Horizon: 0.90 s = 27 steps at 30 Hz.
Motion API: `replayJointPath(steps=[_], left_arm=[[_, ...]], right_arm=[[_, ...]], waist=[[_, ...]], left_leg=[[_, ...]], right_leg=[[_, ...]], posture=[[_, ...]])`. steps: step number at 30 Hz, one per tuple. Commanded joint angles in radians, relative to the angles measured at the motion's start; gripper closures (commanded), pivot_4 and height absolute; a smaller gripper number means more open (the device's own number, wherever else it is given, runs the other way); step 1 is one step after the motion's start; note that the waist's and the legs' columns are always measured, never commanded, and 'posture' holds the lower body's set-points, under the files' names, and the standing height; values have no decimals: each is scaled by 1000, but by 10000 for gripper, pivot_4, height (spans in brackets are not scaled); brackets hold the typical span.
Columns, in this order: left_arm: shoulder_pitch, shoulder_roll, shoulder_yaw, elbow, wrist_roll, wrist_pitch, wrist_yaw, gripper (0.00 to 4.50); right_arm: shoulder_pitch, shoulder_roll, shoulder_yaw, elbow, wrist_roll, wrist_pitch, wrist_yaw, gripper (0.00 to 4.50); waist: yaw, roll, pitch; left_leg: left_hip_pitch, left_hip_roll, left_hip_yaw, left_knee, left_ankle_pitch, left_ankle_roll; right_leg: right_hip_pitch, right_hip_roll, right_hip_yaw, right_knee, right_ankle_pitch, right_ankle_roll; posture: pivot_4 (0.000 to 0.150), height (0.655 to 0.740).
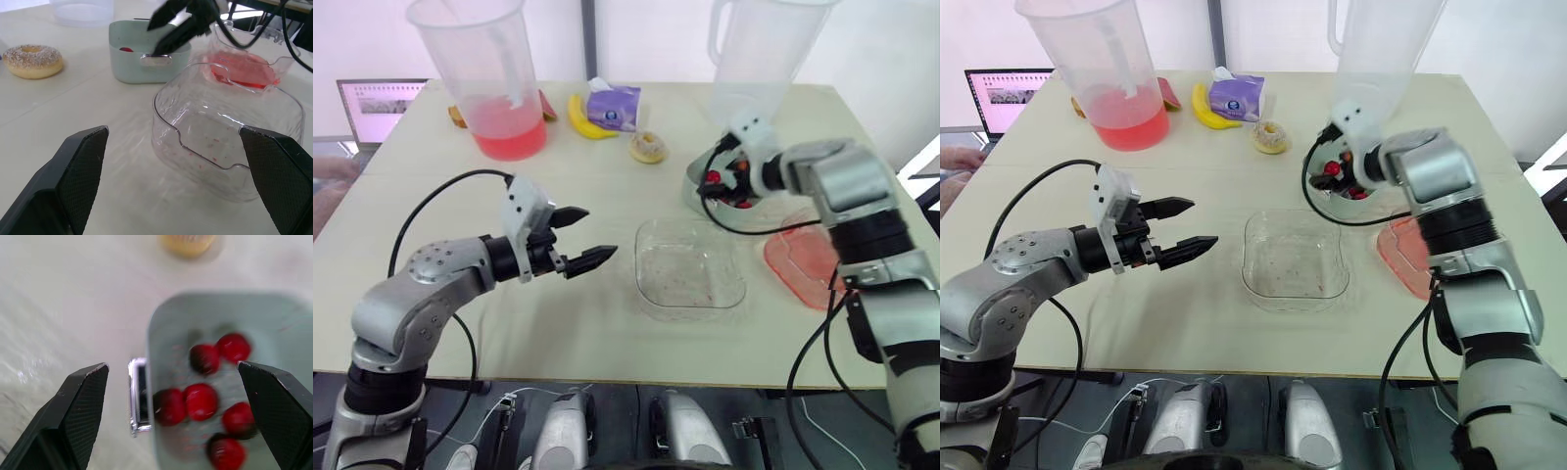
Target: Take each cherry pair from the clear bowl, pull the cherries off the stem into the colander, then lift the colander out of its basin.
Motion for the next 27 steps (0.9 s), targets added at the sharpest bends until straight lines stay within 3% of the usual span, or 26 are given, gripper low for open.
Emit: replayJointPath(steps=[1, 5, 10, 17, 22, 27], left_arm=[[-26, 22, 3, -4, -9, -26, -40, 0], [-13, 90, 50, 19, -37, -57, -150, 0], [59, 205, 127, 62, -58, -93, -298, 0], [253, 318, 224, 217, 27, -214, -444, 0], [313, 337, 277, 324, 66, -273, -470, 0], [349, 349, 282, 336, 110, -339, -497, 0]], right_arm=[[33, -47, -144, -271, 82, 119, 0, 203], [297, -151, -319, -674, 212, 233, 57, 203], [708, -134, -666, -935, 298, 180, 103, 203], [1221, -1, -1032, -1041, 367, -56, 232, 203], [1379, 3, -1110, -988, 367, -193, 253, 203], [1426, -7, -1095, -946, 378, -263, 229, 203]], waist=[[2, 0, 0], [6, -1, 0], [-2, 0, 0], [0, 1, -1], [0, -1, -1], [0, -1, -1]], left_leg=[[0, 0, 0, 0, 0, 0], [0, 0, -2, -1, 0, 0], [1, 0, -1, -1, -1, 1], [5, 0, -1, -2, 0, 0], [9, 0, -1, -2, -1, 0], [10, 0, 0, -3, -1, 1]], right_leg=[[0, 0, 0, 0, 0, 0], [2, -1, -2, -2, 0, 0], [3, -1, -2, -2, 0, 0], [6, 1, -1, -3, 0, 0], [10, 0, -1, -3, 0, 0], [10, -2, -1, -3, -1, -1]], posture=[[1500, 7400], [1500, 7400], [1500, 7400], [1500, 7400], [1500, 7400], [1500, 7400]])
